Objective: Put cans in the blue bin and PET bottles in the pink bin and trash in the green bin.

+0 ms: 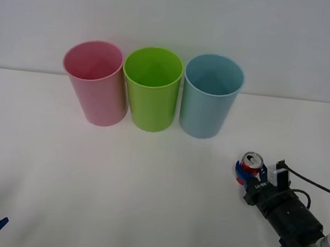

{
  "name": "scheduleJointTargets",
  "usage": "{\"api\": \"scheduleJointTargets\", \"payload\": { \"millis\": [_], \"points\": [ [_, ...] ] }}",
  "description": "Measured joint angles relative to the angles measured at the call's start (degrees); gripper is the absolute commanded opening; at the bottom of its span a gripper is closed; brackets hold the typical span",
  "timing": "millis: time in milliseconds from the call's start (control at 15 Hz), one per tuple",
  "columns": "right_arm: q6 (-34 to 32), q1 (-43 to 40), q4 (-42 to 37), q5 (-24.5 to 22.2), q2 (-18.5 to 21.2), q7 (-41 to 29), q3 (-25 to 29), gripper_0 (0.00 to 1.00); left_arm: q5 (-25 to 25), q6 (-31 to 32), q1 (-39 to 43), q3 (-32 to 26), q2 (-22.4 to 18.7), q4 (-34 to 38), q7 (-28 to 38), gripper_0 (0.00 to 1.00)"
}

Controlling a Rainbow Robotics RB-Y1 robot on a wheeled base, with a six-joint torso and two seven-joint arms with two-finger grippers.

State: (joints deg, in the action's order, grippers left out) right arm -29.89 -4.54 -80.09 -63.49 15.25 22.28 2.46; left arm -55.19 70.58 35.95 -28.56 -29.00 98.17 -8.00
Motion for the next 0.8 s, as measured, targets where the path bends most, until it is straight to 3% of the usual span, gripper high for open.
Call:
{"api": "scheduleJointTargets", "payload": {
  "millis": [467, 800],
  "points": [
    [-2.1, 0.3, -0.1, 0.6, 0.0, 0.6, -0.1, 0.0, 0.0, 0.0, 0.0, 0.0, 0.0, 0.0, 0.0, 1.0],
    [-11.7, -0.2, -1.3, 0.8, 0.3, 1.1, 1.8, 0.0, 0.0, 0.0, 0.0, 0.0, 0.0, 0.0, 0.0, 1.0]
  ]
}}
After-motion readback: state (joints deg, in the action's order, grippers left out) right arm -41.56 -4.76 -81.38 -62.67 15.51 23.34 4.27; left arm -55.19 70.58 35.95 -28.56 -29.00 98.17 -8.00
